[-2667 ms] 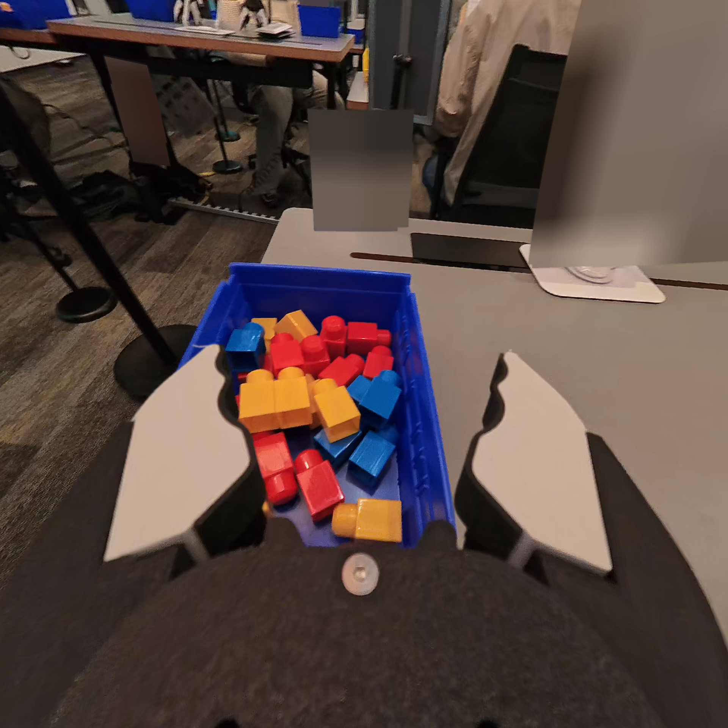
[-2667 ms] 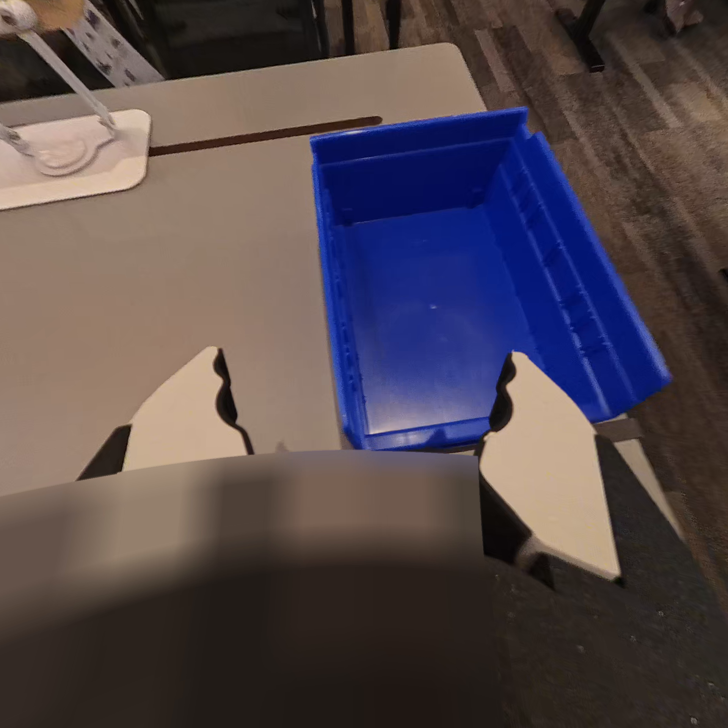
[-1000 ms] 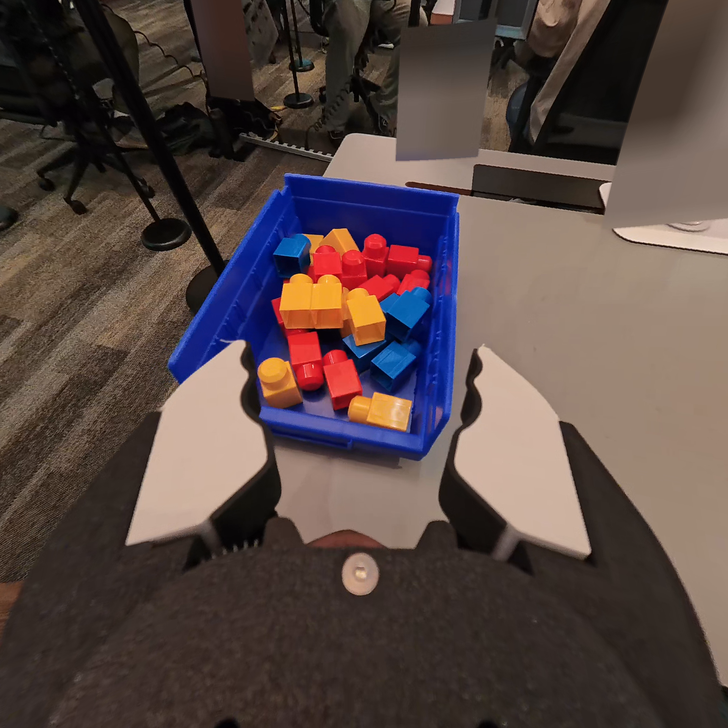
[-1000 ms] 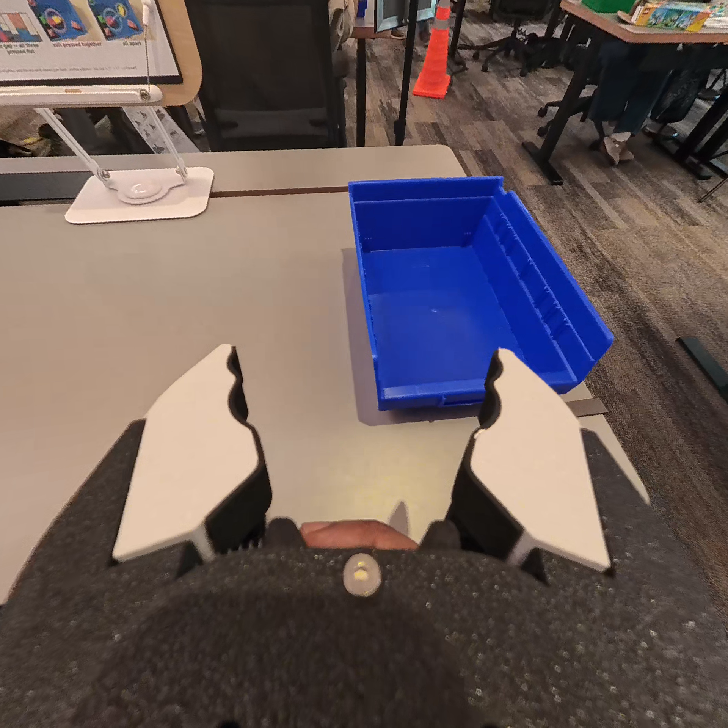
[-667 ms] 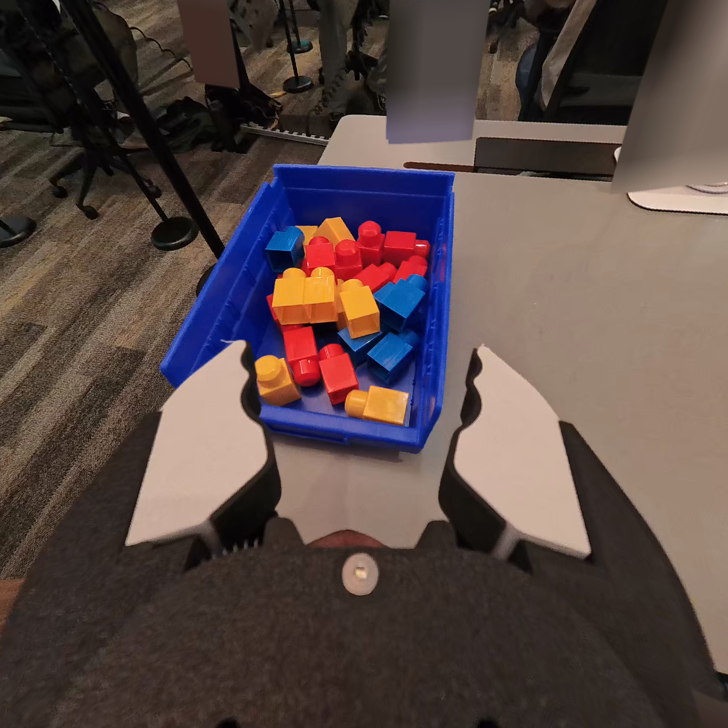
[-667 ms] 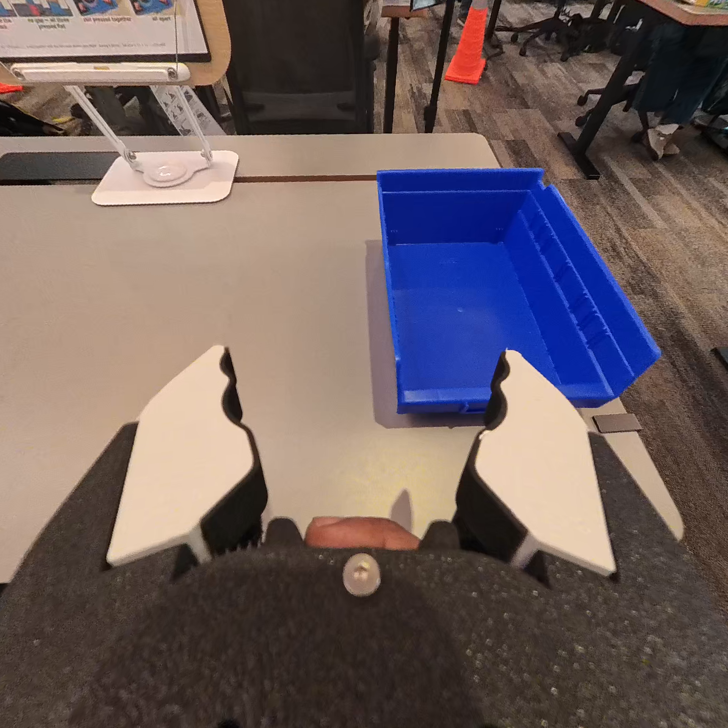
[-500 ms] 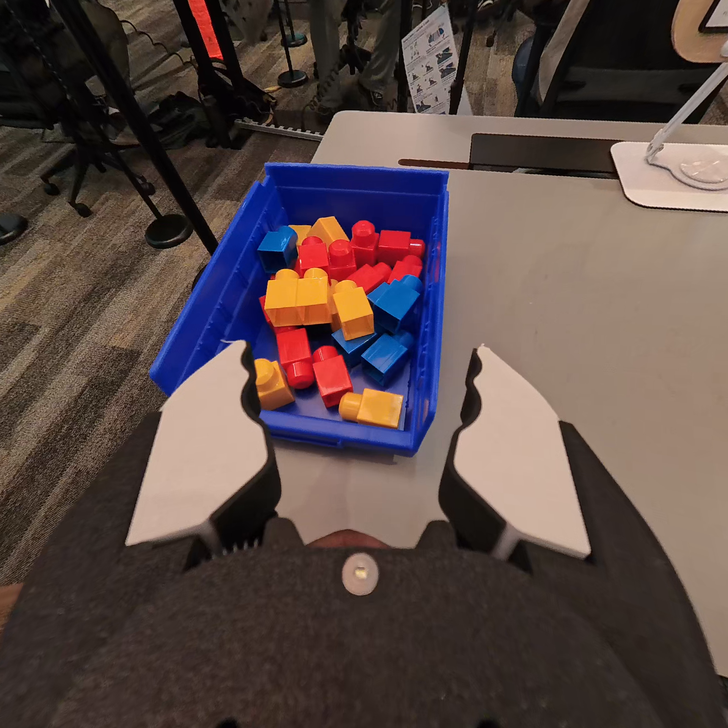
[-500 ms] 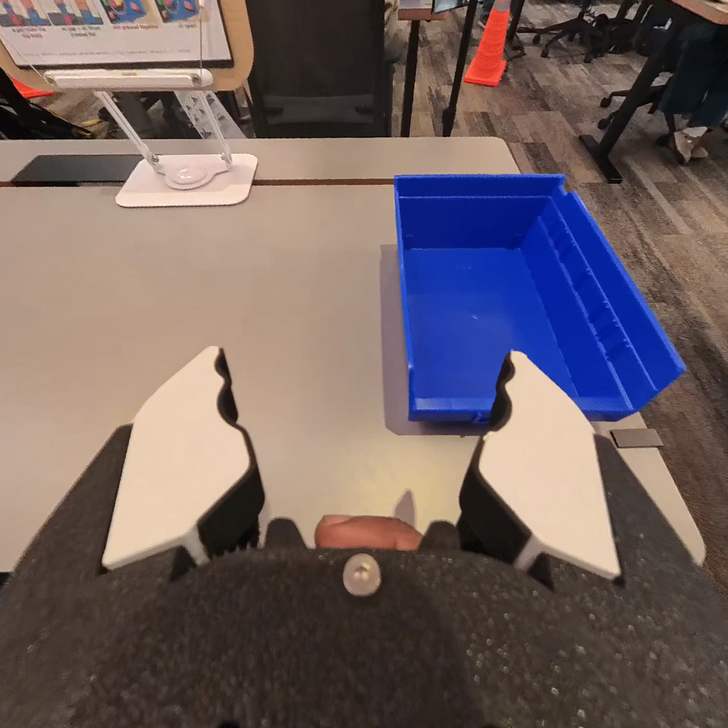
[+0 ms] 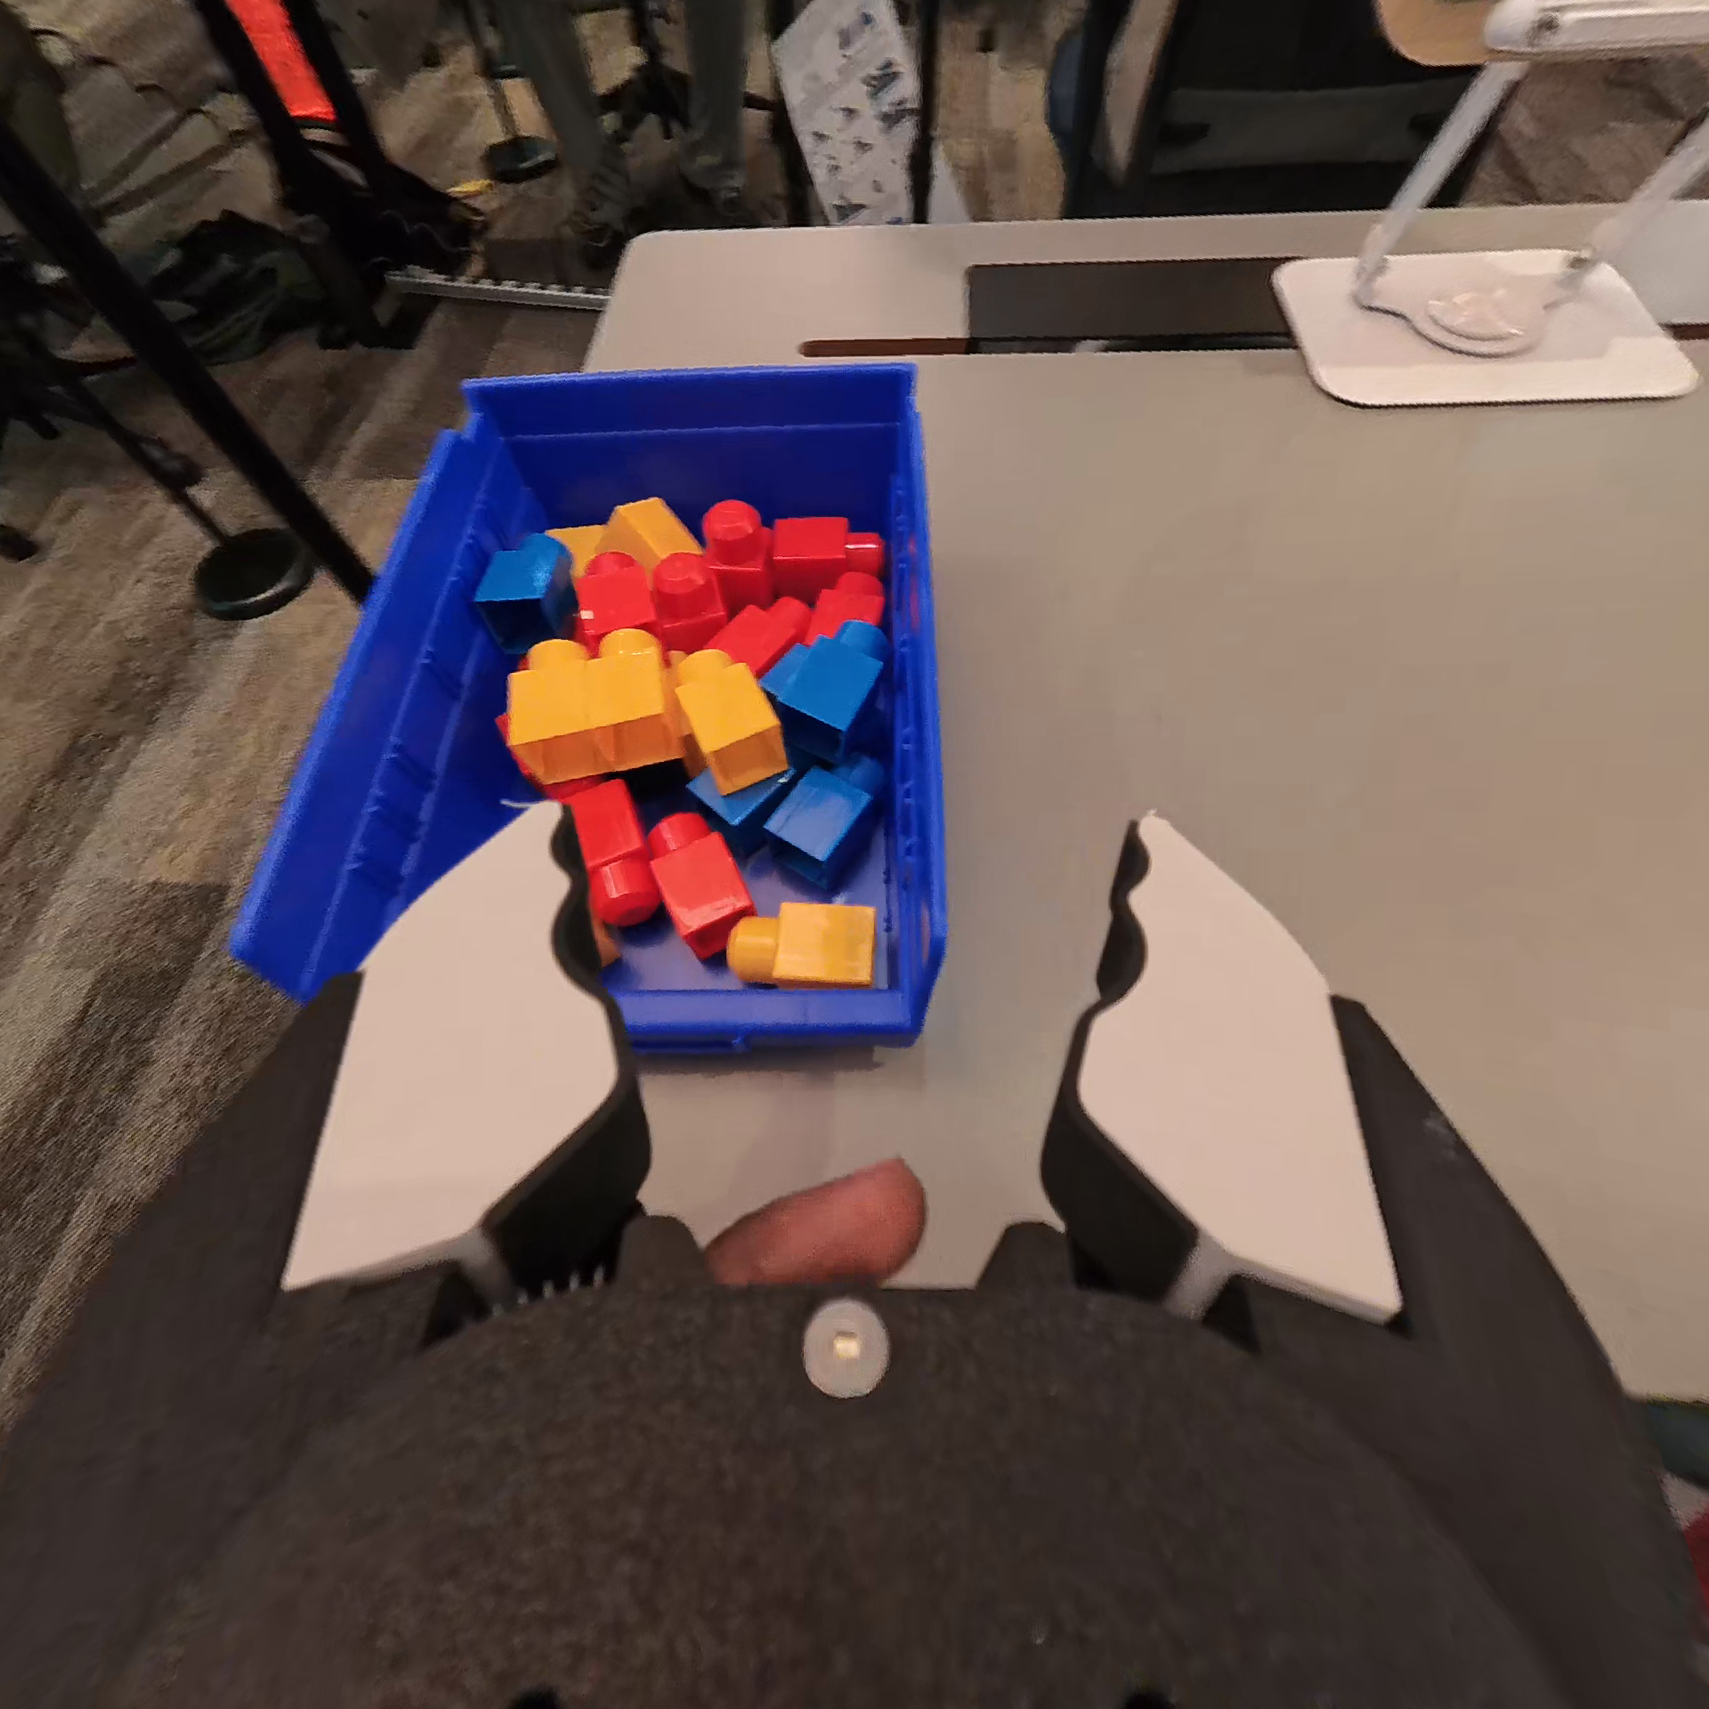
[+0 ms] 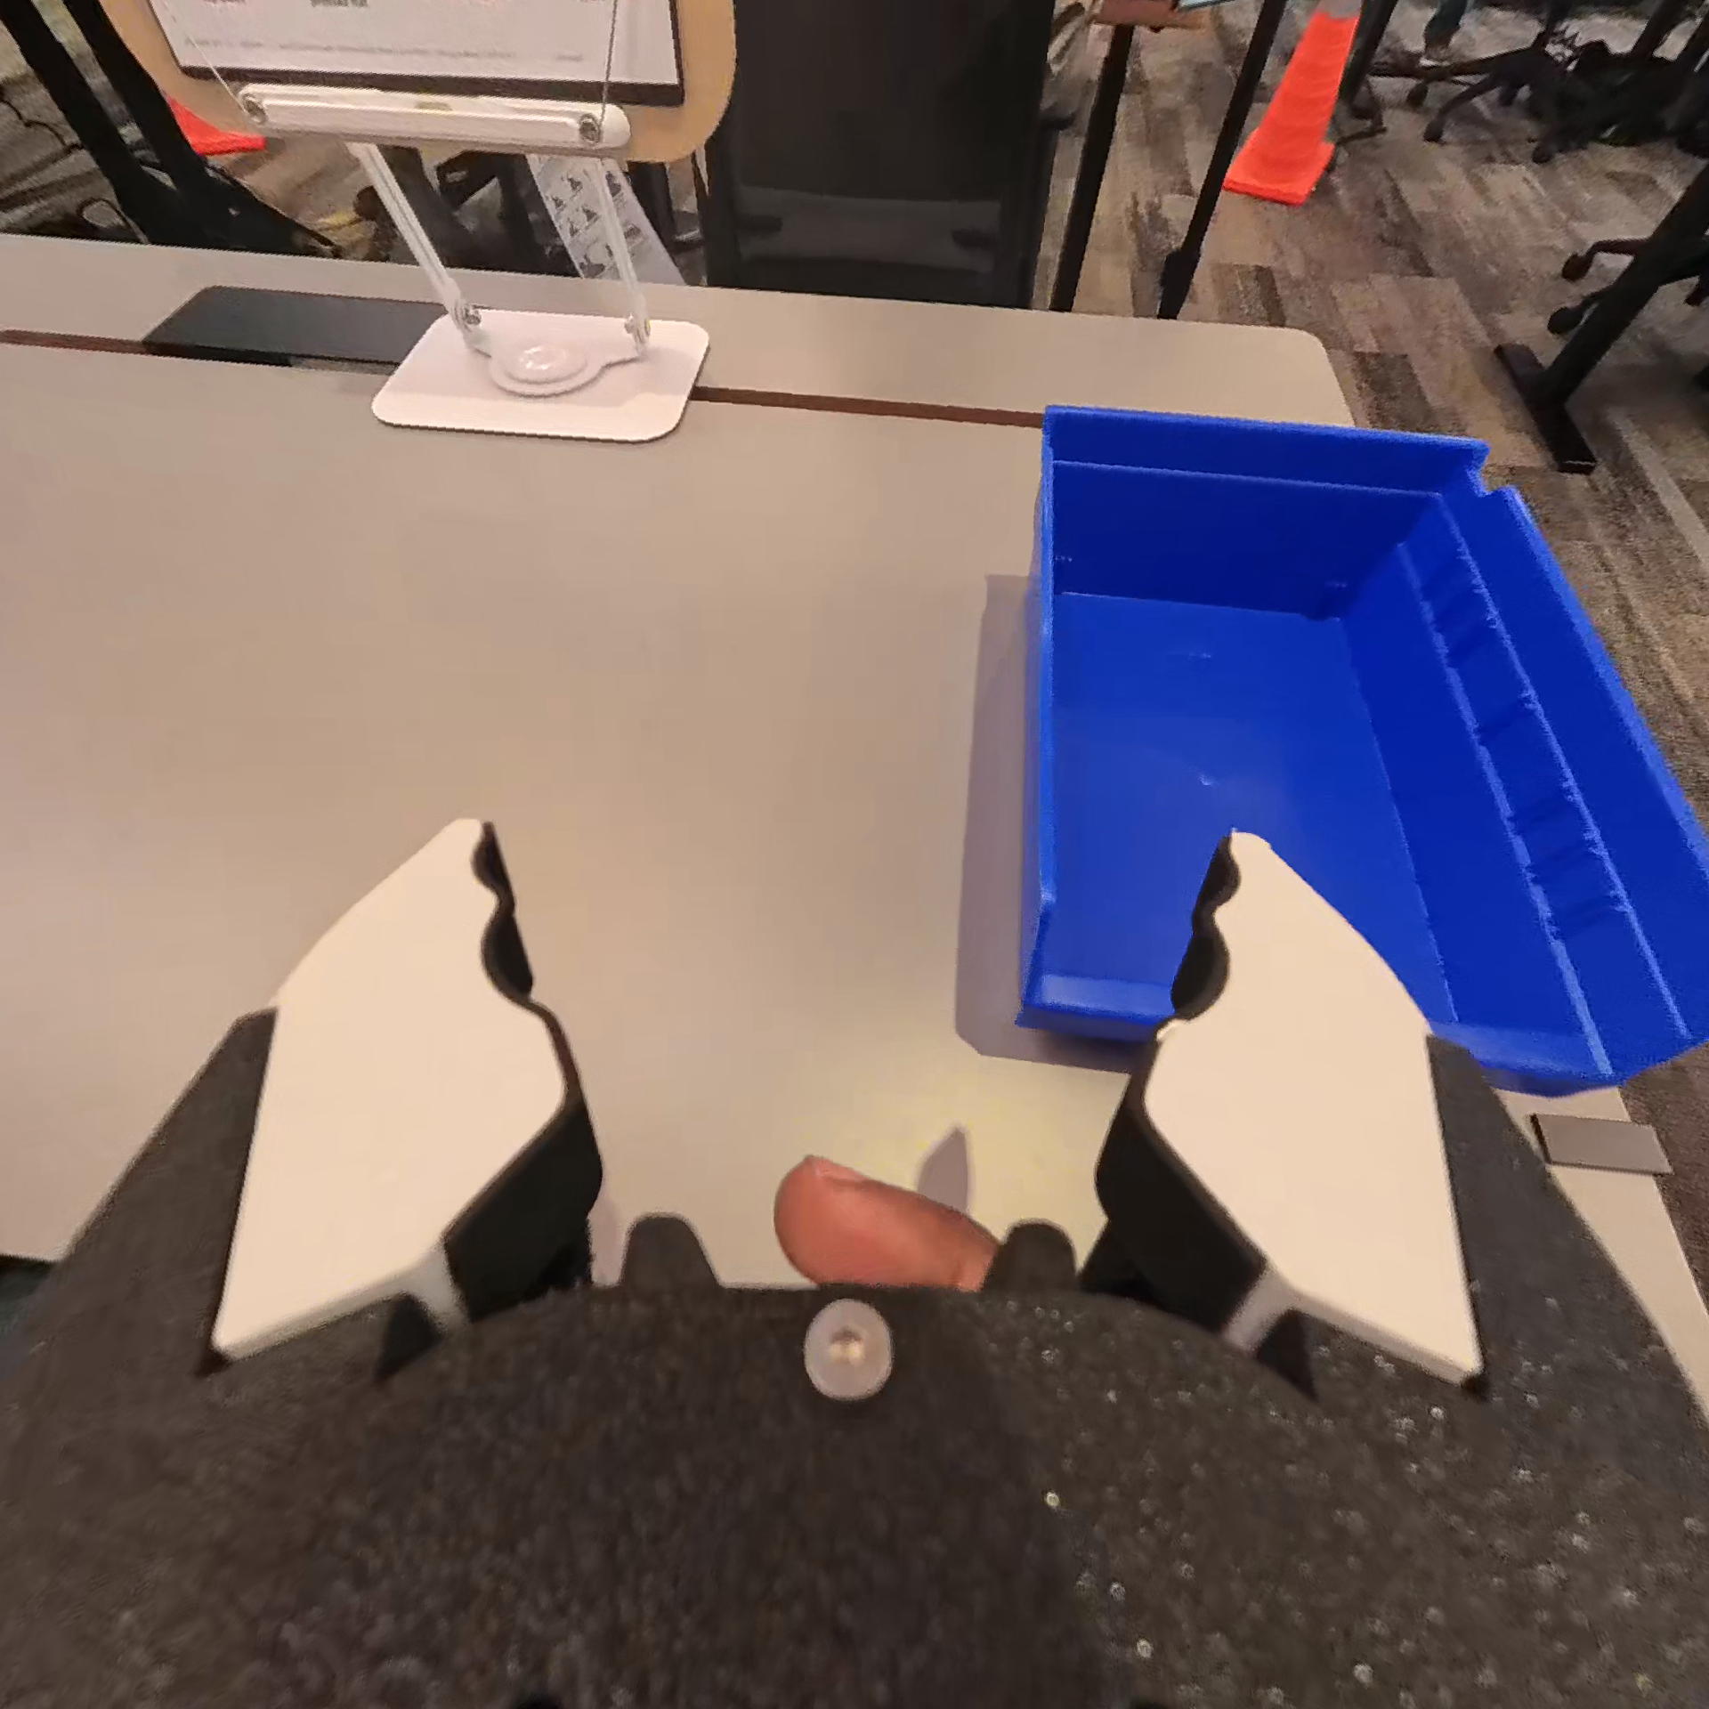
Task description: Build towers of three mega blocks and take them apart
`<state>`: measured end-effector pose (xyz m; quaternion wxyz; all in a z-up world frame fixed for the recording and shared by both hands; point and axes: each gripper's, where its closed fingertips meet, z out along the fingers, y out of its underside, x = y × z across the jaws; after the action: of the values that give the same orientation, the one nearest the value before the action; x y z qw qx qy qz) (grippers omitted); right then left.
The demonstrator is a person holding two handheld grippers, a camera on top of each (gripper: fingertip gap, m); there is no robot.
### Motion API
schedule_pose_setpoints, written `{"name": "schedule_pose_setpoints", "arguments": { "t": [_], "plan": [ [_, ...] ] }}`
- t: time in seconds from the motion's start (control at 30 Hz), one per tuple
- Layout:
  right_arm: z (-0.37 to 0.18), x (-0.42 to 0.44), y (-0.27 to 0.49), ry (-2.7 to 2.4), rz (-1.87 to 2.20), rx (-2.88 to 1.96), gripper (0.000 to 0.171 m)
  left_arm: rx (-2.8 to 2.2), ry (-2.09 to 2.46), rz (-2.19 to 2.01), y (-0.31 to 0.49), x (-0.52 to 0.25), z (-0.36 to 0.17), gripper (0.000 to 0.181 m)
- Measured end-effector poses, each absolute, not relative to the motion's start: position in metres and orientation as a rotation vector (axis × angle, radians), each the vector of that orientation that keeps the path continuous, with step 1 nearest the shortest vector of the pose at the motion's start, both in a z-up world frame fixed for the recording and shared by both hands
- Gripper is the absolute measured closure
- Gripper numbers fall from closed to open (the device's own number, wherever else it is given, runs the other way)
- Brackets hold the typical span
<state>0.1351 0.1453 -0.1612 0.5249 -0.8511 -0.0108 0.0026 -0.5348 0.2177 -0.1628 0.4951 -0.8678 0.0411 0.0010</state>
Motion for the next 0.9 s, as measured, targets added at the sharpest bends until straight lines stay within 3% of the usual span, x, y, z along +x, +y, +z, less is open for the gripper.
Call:
{"name": "schedule_pose_setpoints", "arguments": {
  "t": [0.27,0.73,0.9],
  "plan": [
    [-0.161,0.144,0.153,0.045,-0.062,-2.021,0.042,-2.116,0.053,-0.010,0.216,-0.545,-0.167,0.062],
    [-0.164,0.139,0.159,0.039,-0.051,-2.010,0.051,-2.121,-0.039,0.247,0.225,-0.555,-0.174,0.072],
    [-0.170,0.137,0.161,0.052,-0.068,-2.036,0.052,-2.162,0.084,0.160,0.229,-0.528,-0.182,0.057]
  ]
}}
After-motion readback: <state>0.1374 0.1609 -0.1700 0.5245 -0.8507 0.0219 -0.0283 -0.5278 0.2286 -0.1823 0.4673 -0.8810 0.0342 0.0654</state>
